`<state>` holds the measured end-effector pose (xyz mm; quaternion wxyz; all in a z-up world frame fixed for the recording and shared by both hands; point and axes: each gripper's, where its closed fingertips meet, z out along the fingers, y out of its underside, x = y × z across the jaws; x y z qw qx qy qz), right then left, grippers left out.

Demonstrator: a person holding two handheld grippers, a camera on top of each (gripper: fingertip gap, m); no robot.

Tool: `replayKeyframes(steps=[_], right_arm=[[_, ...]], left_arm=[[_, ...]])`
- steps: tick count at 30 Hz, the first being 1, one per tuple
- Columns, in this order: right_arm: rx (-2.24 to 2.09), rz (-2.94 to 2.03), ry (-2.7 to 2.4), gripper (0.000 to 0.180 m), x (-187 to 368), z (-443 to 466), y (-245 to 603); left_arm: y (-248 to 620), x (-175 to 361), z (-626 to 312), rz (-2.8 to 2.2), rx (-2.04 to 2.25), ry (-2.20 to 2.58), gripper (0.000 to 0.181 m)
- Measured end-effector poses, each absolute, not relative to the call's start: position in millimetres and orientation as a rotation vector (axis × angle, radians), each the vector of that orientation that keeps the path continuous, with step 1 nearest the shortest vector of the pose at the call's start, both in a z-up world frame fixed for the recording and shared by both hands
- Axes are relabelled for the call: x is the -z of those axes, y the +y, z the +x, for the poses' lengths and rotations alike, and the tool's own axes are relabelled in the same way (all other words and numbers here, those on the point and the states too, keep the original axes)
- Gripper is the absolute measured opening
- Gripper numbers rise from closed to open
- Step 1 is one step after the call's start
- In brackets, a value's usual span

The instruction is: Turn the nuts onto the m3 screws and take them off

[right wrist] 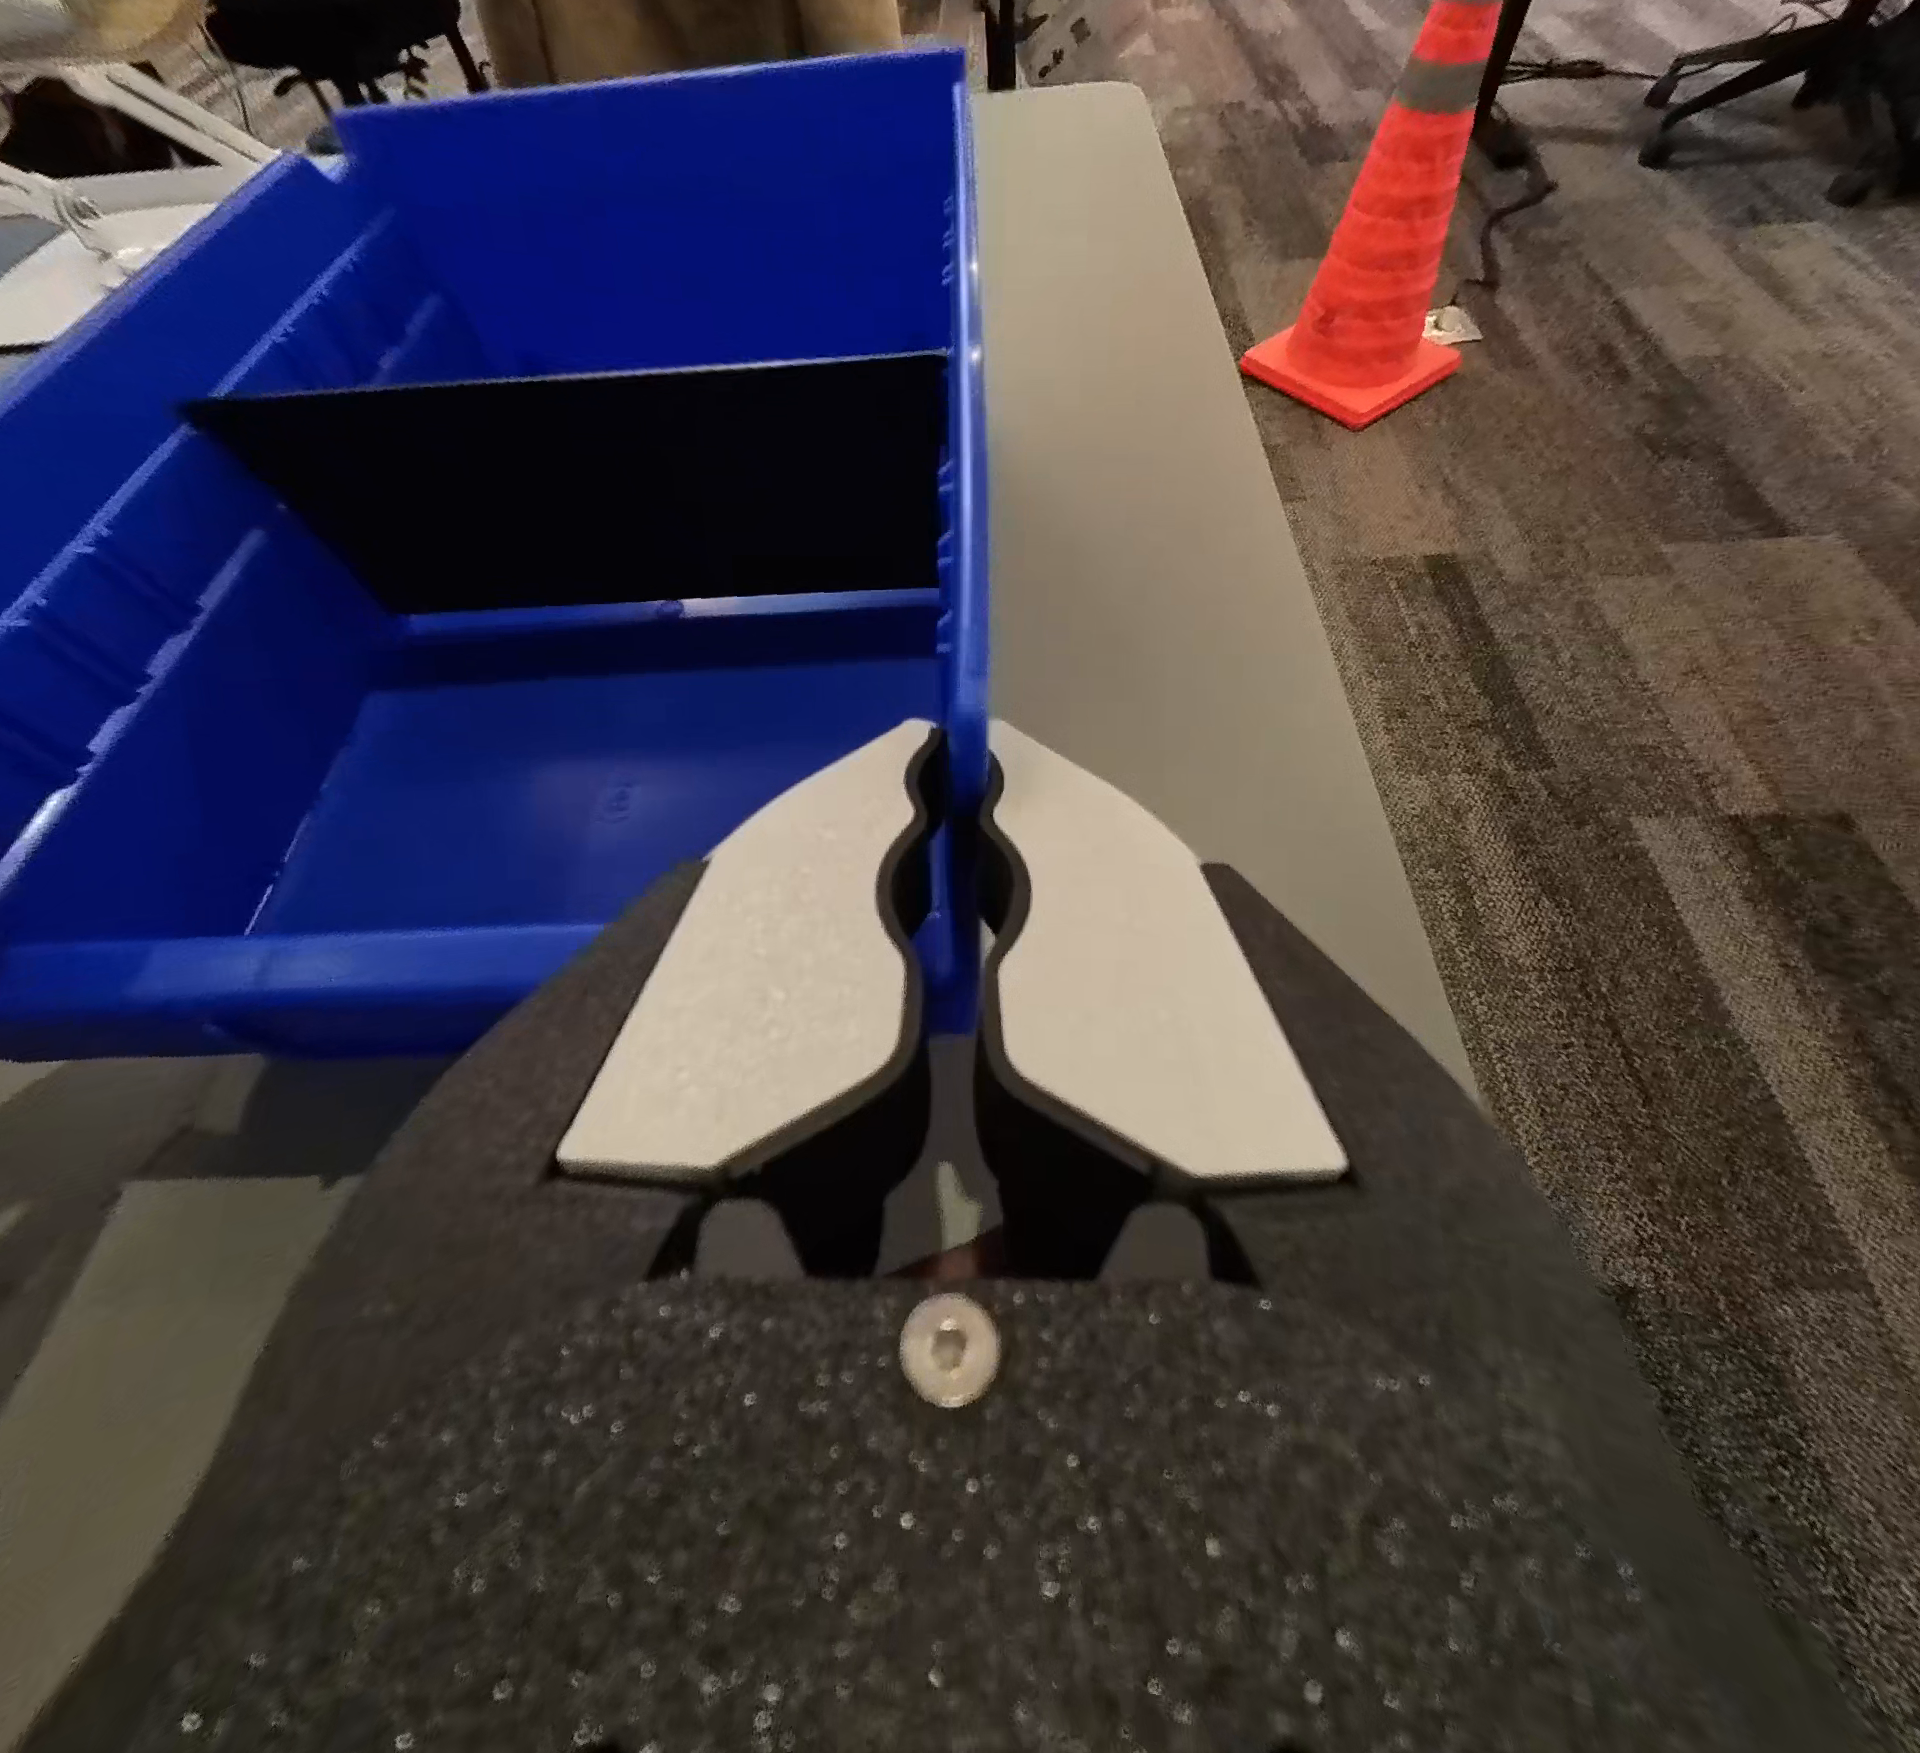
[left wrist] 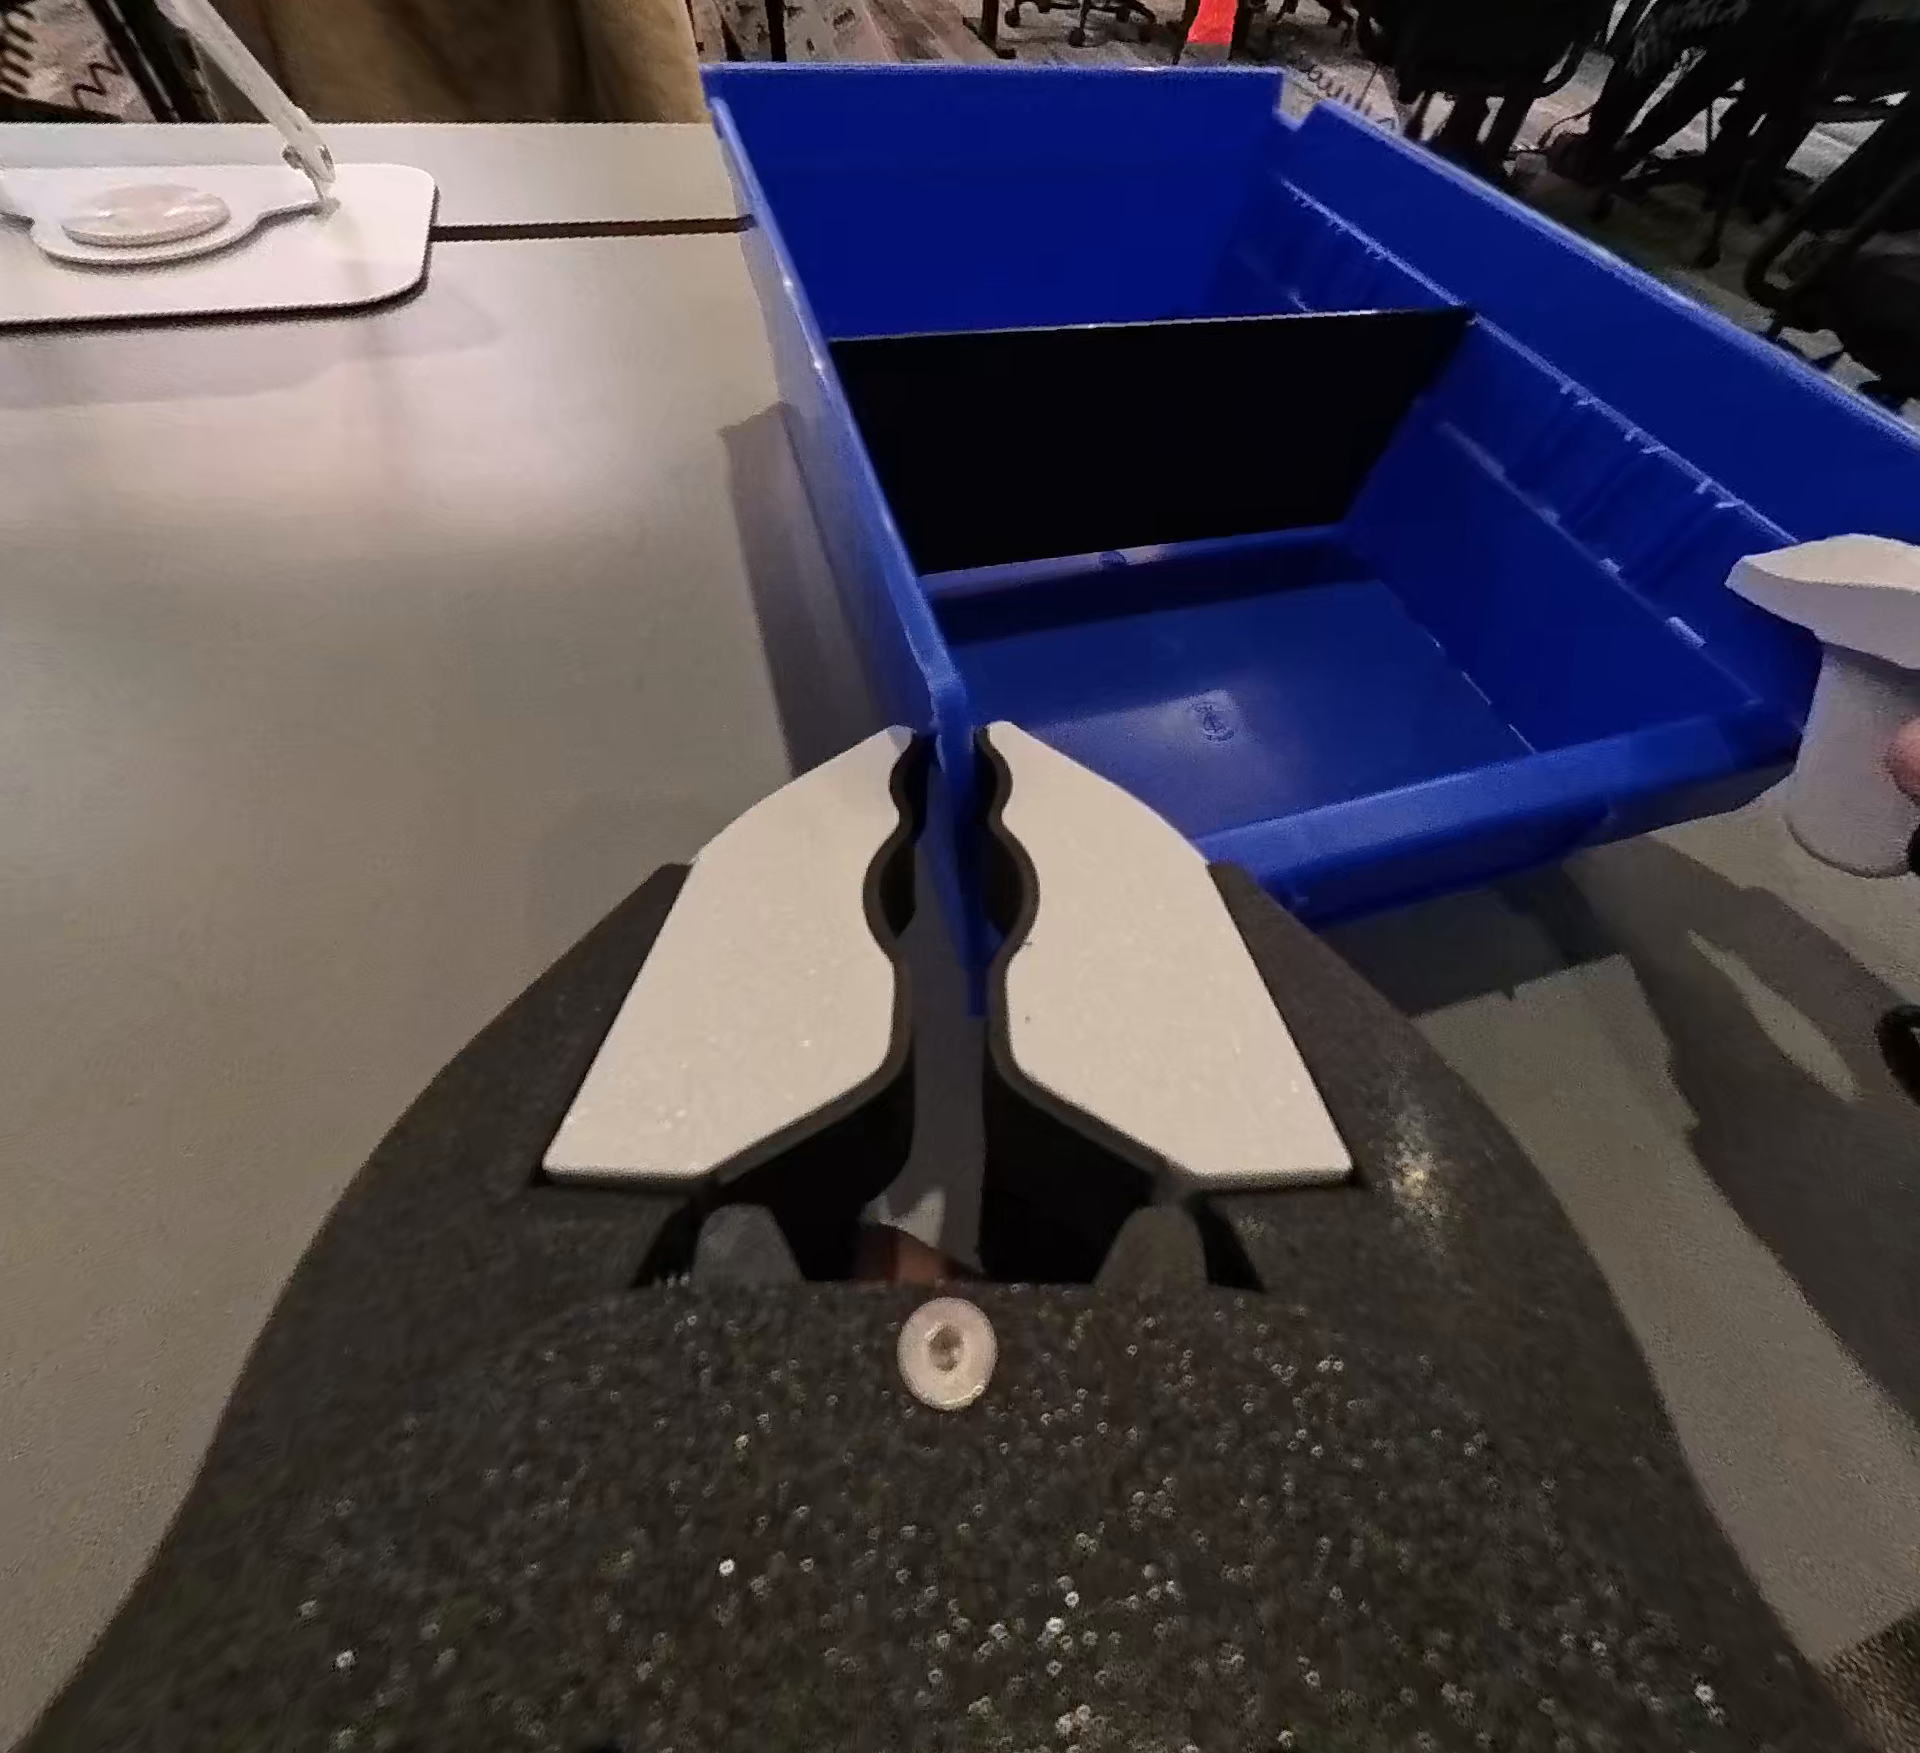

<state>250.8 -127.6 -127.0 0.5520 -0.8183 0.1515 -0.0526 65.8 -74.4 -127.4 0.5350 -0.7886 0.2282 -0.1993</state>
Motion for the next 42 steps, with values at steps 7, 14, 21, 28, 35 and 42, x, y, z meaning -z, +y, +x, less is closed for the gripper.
replayKeyframes(steps=[7,14,21,28,35,42], right_arm=[[0.217,-1.867,0.402,0.04,106.2,243.4,-147.6],[0.199,-1.662,0.145,0.031,21.4,55.7,-154.5],[-0.16,-1.733,-0.145,0.035,76.9,-285.4,-25.6],[-0.172,-1.834,-0.05,0.036,102.7,-394.3,52.4],[-0.058,-1.899,0.045,0.008,118.6,-397.1,74.2],[-0.023,-1.898,0.051,0.007,118.7,-414.6,67.9]], left_arm=[[-92.1,113.6,31.1,-1.839,0.638,0.68,0.057],[-58.6,71.4,-216.2,-1.803,0.42,0.653,0.048],[70.9,84.7,-512.4,-1.949,0.157,0.339,0.055],[118.1,105.1,-584.9,-1.909,0.095,0.259,0.057],[139.4,118.9,-582.7,-1.92,0.208,0.276,0.013],[123.9,118.7,-600.4,-1.908,0.201,0.24,0.005]])
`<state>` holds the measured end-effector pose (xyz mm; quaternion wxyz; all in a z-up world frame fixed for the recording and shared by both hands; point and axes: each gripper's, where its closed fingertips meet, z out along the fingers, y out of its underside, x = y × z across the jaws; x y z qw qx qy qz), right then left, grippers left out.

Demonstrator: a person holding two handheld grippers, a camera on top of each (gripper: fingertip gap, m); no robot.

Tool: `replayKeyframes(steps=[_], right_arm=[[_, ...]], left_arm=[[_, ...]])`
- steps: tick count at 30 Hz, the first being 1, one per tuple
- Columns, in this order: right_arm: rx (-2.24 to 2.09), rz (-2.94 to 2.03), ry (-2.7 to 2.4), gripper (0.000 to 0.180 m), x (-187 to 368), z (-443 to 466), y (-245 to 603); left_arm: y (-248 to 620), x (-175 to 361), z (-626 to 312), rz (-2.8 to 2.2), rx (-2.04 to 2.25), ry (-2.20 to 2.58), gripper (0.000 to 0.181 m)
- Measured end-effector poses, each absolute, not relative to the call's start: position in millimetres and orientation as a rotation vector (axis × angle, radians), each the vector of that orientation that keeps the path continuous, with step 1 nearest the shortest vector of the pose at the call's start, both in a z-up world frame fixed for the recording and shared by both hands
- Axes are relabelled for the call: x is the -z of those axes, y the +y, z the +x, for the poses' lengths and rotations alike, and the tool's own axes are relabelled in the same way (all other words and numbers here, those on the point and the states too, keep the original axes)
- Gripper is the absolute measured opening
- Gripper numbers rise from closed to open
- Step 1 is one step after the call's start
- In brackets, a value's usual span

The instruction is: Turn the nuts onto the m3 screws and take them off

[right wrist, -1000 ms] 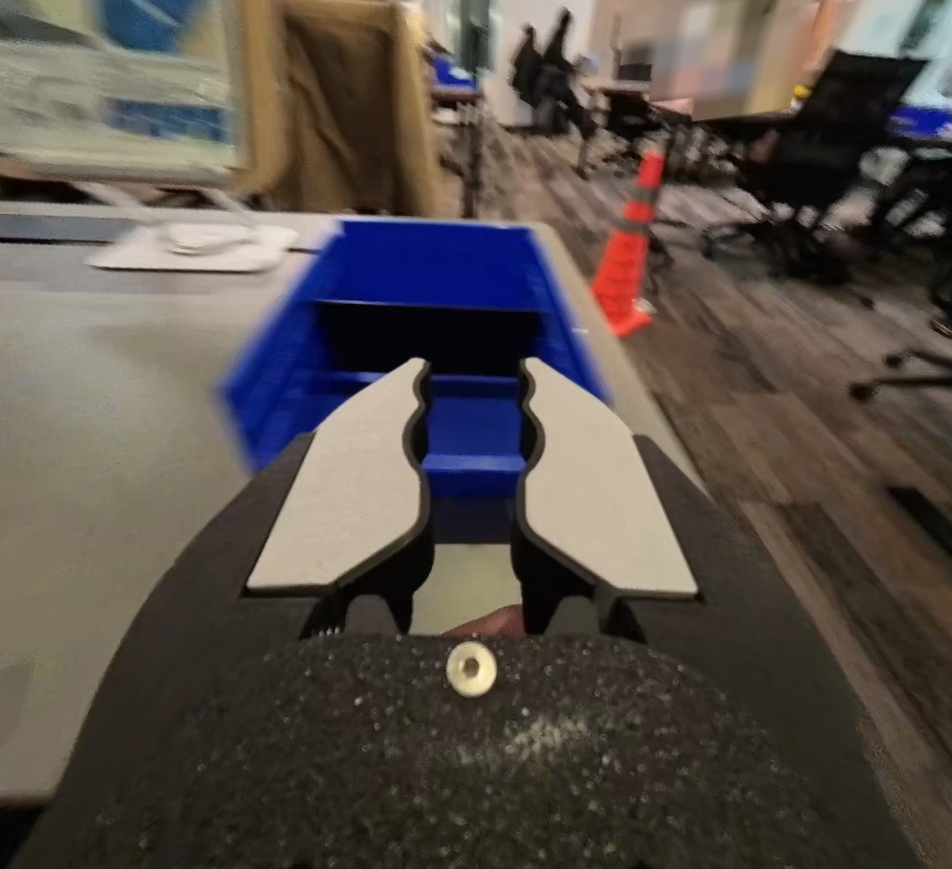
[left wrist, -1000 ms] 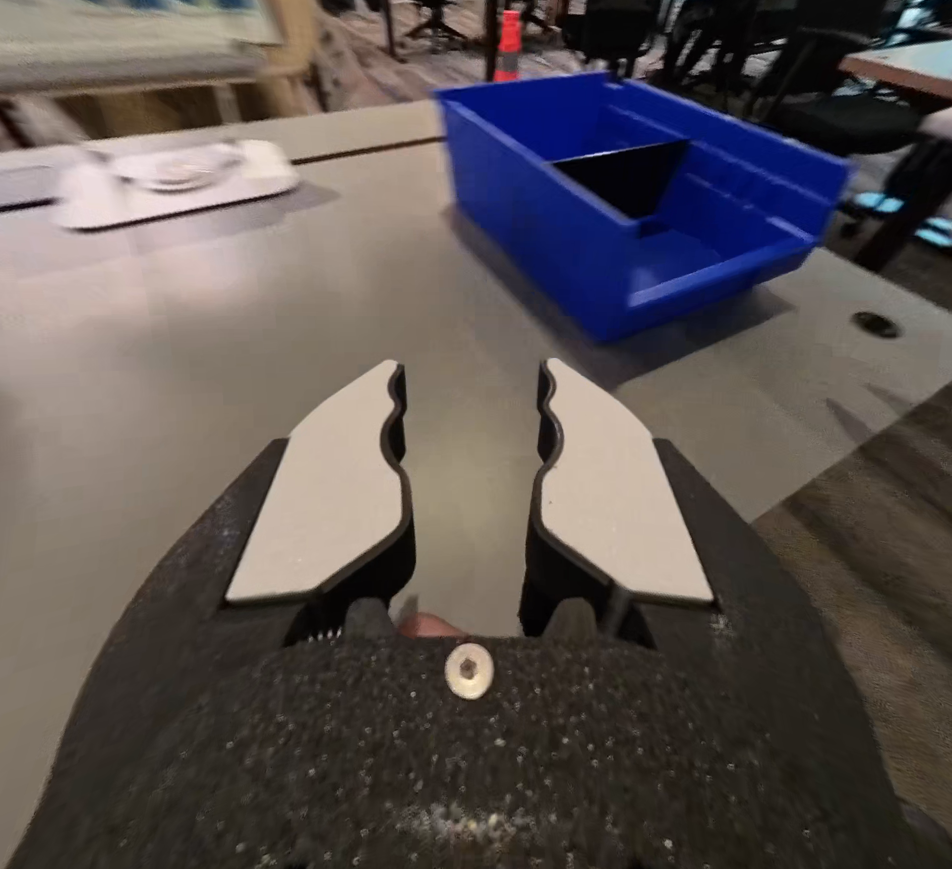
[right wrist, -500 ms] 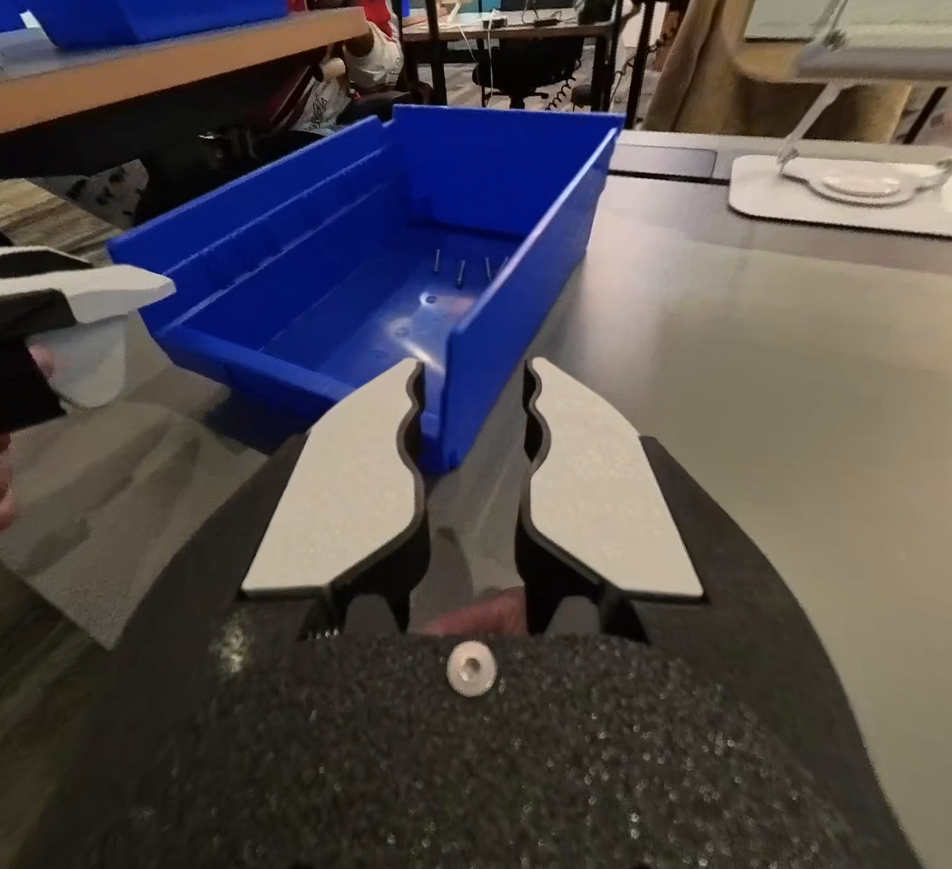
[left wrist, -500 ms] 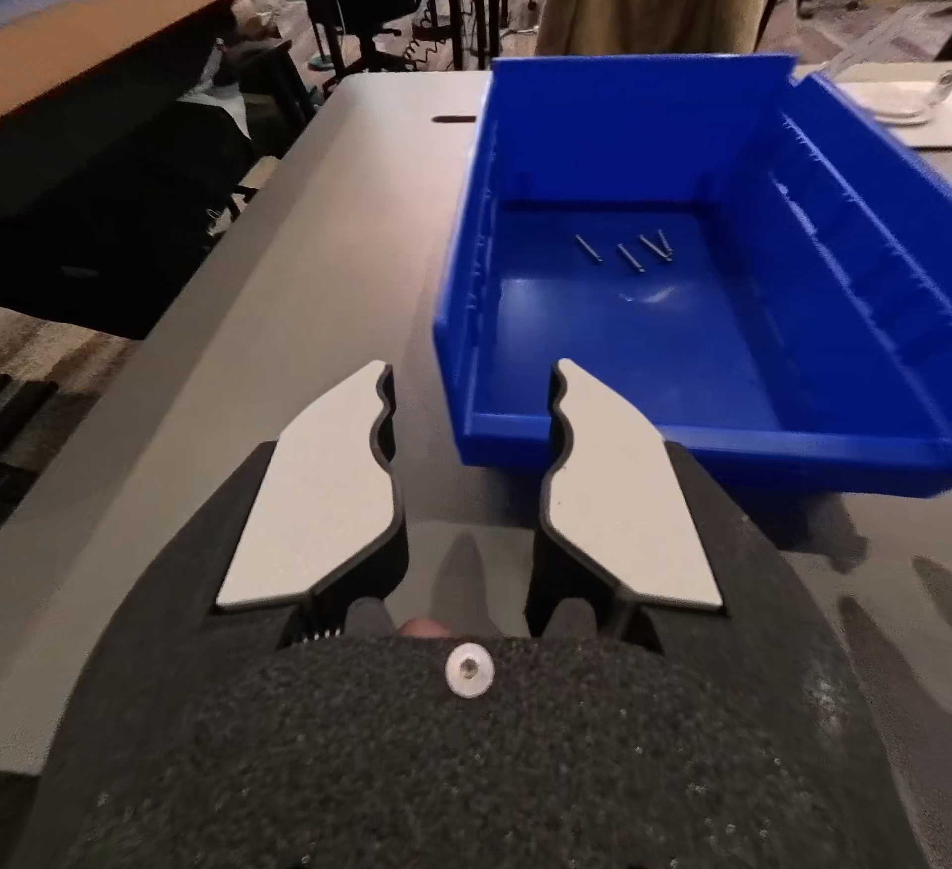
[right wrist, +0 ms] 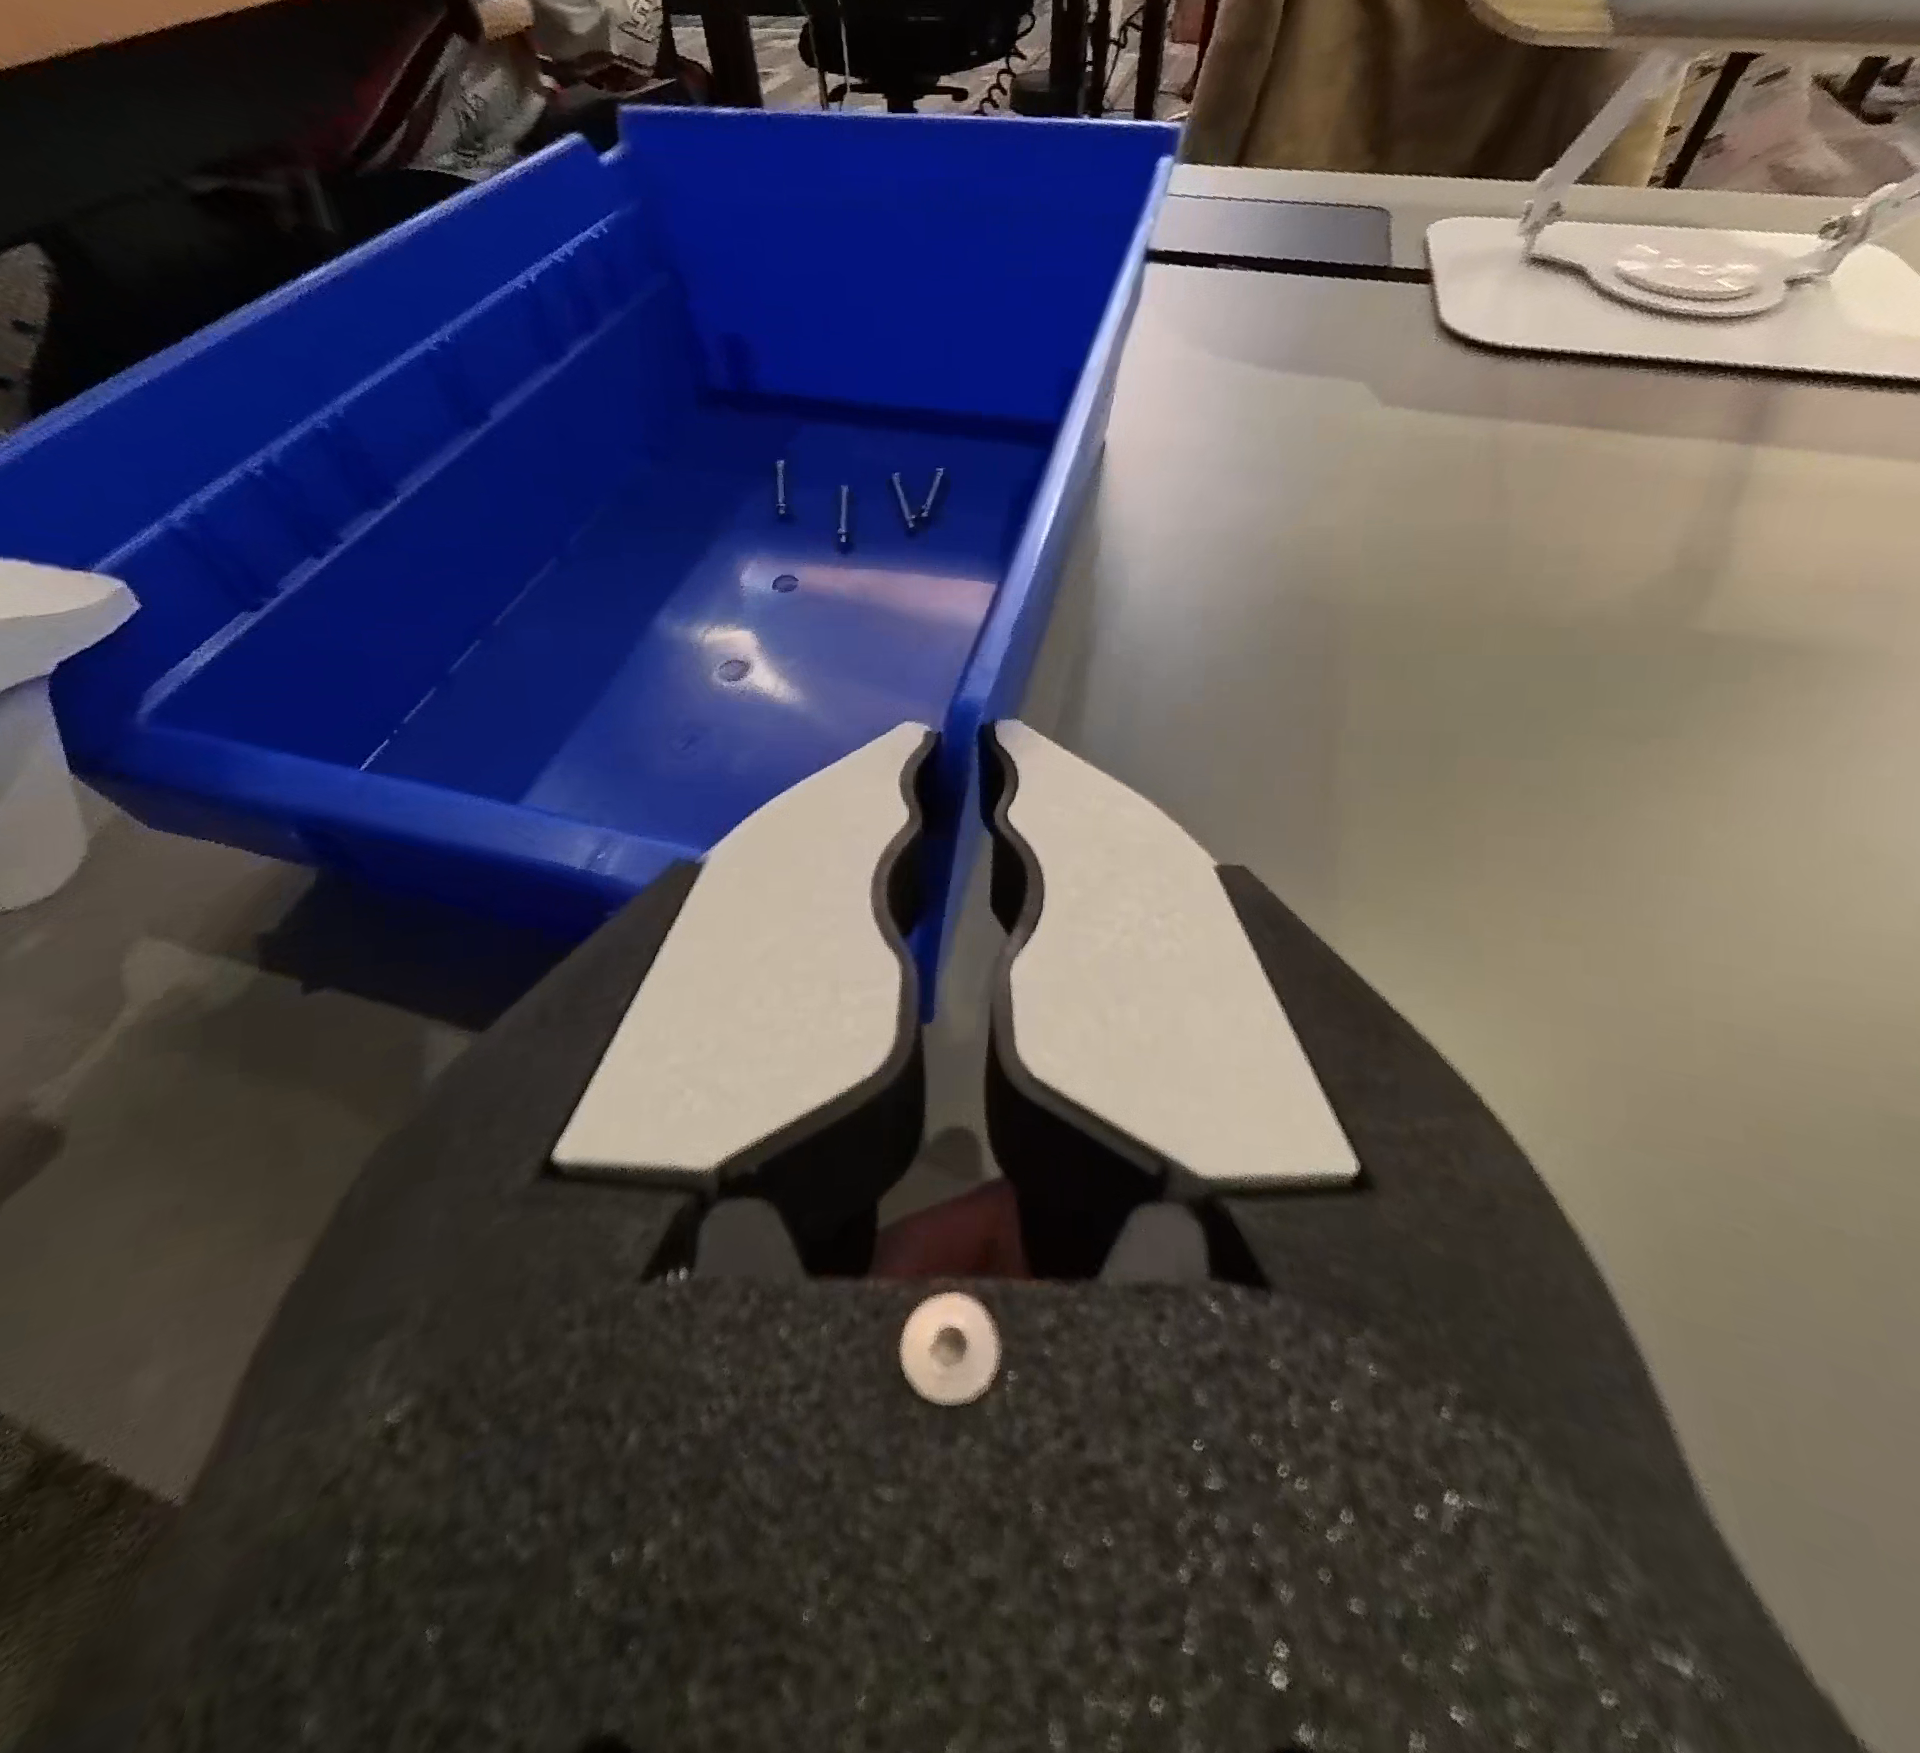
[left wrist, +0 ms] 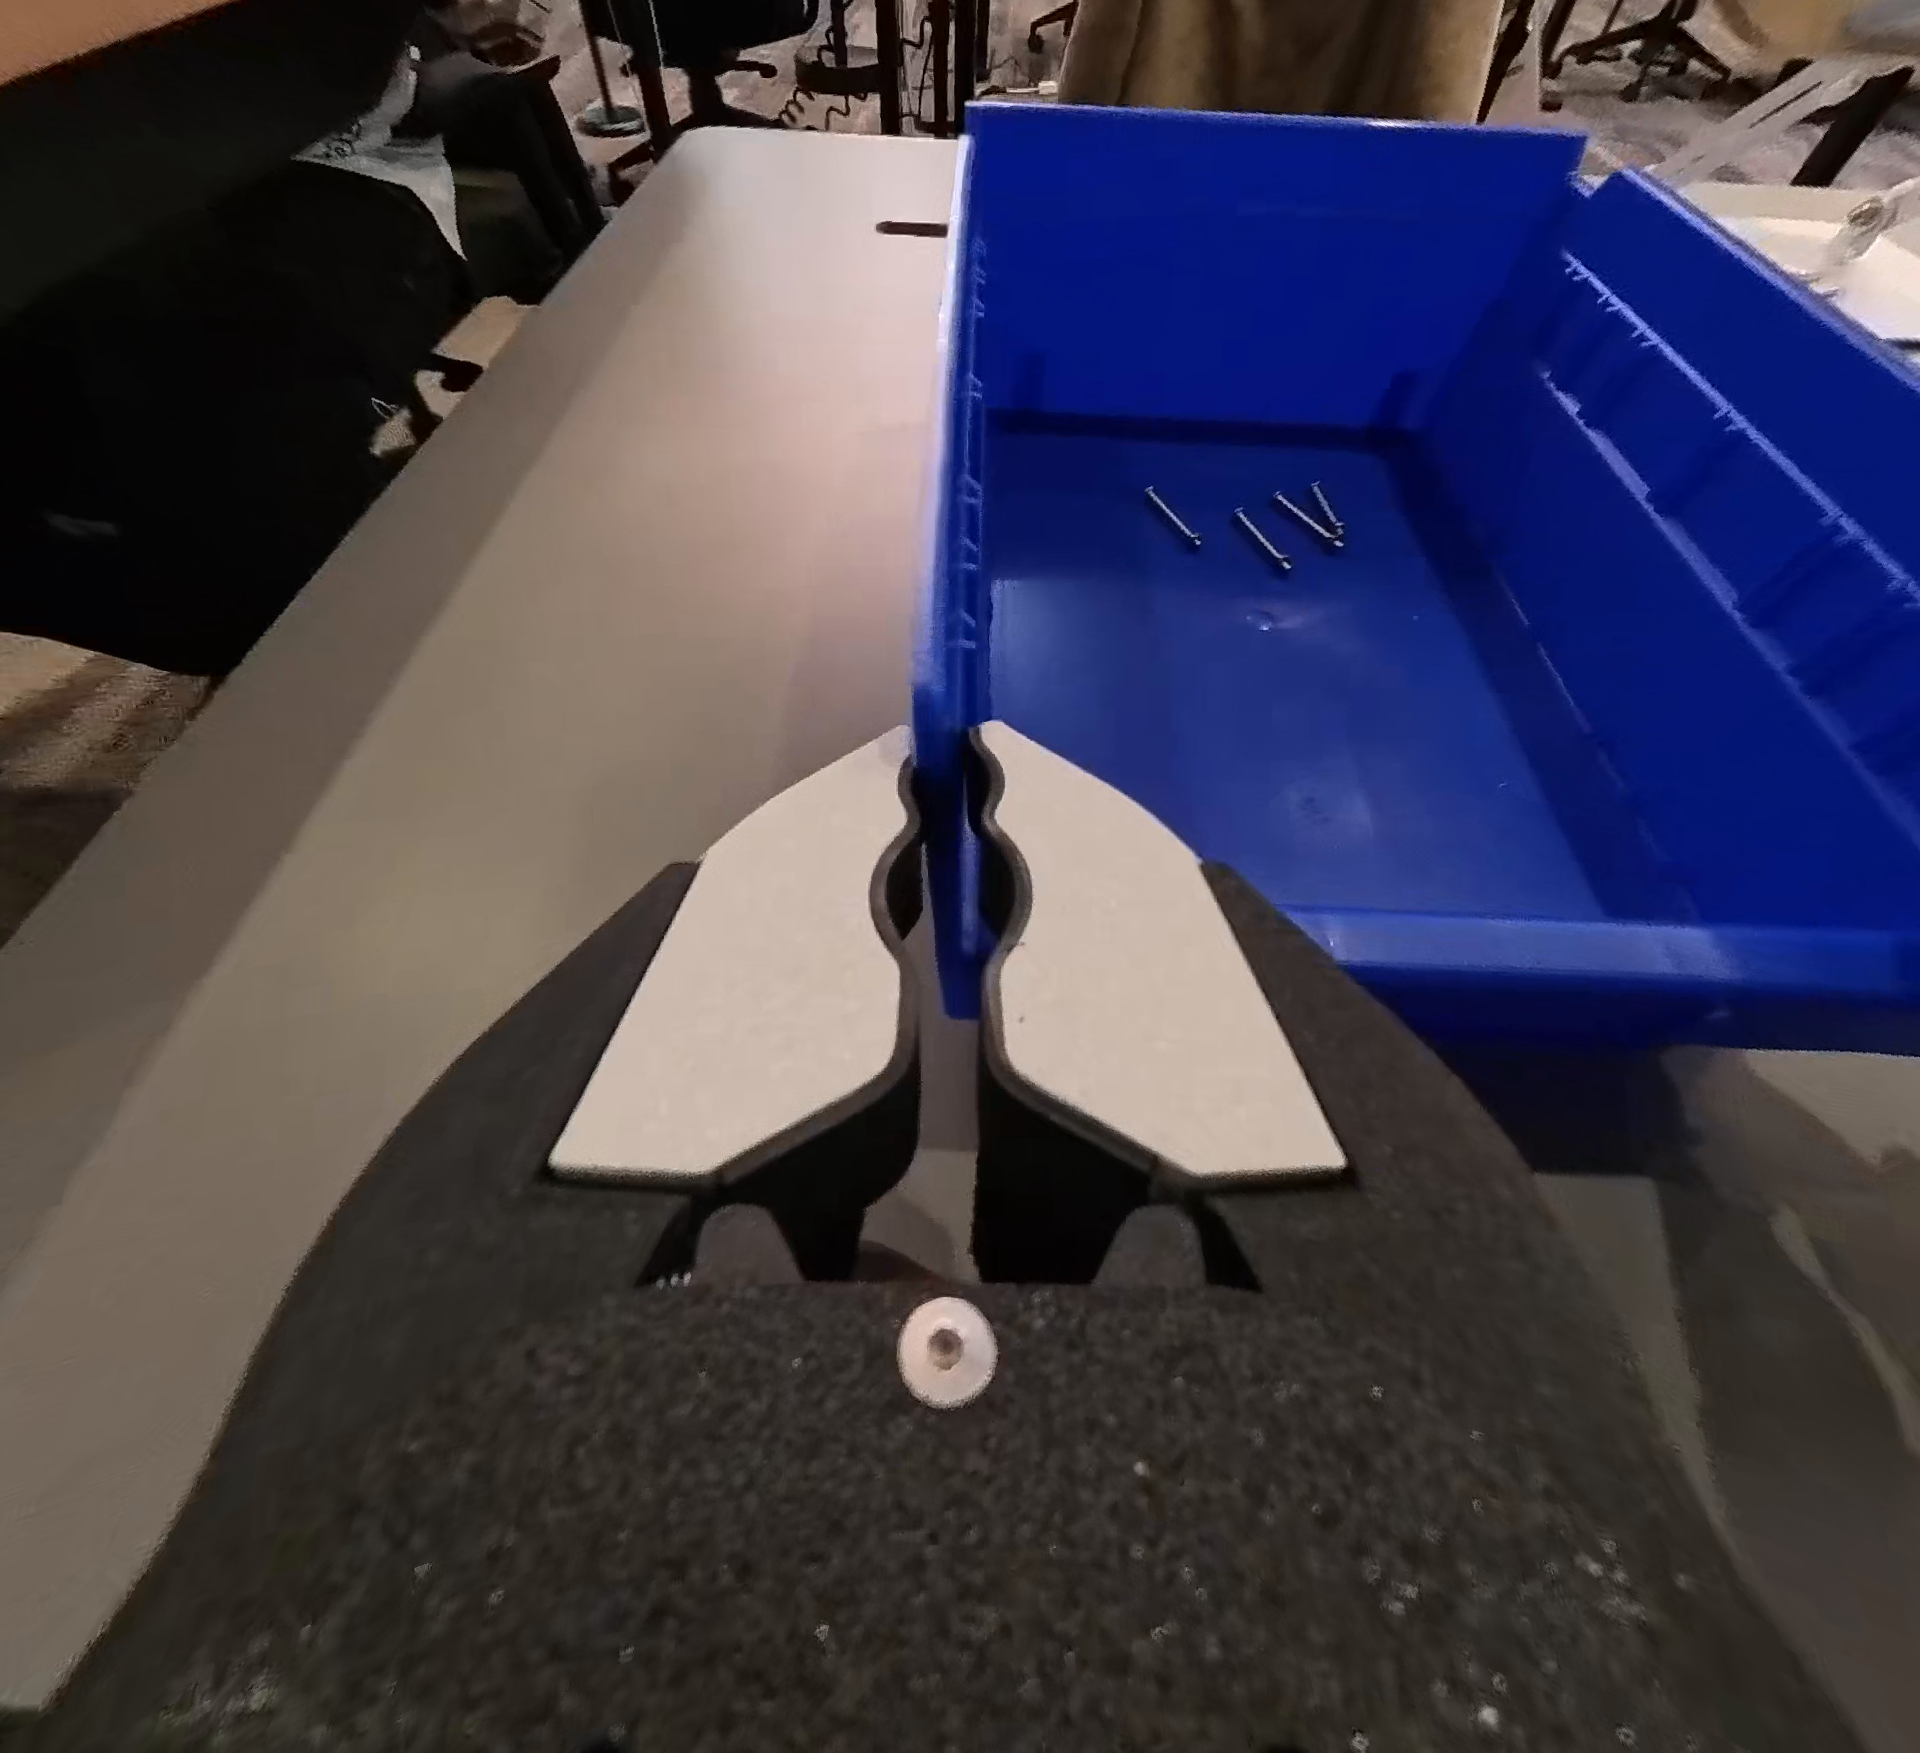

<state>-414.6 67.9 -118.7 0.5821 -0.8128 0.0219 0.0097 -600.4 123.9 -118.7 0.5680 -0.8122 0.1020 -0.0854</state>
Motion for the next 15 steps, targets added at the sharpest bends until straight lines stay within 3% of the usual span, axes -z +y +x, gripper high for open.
replayKeyframes(steps=[5,6,7,8,11,15], right_arm=[[-0.011,-1.869,0.005,0.012,117.0,-422.1,62.3],[-0.032,-1.864,0.003,0.022,115.2,-417.0,58.9],[-0.067,-1.858,-0.023,0.031,111.4,-411.7,52.2],[-0.094,-1.841,-0.065,0.04,103.7,-404.4,41.4],[-0.12,-1.71,-0.199,0.037,68.6,-358.1,-5.8],[-0.072,-1.72,-0.211,0.029,51.1,-249.8,-49.2]], left_arm=[[123.5,120.5,-612.2,-1.926,0.146,0.281,0.007],[122.3,120.2,-614.8,-1.935,0.121,0.289,0.018],[118.2,114.3,-618.5,-1.921,0.094,0.283,0.044],[109.7,102.4,-620.3,-1.884,0.08,0.274,0.053],[70.2,67.1,-600.4,-1.812,0.135,0.28,0.052],[19.2,44.1,-500.4,-1.772,0.423,0.383,0.051]])
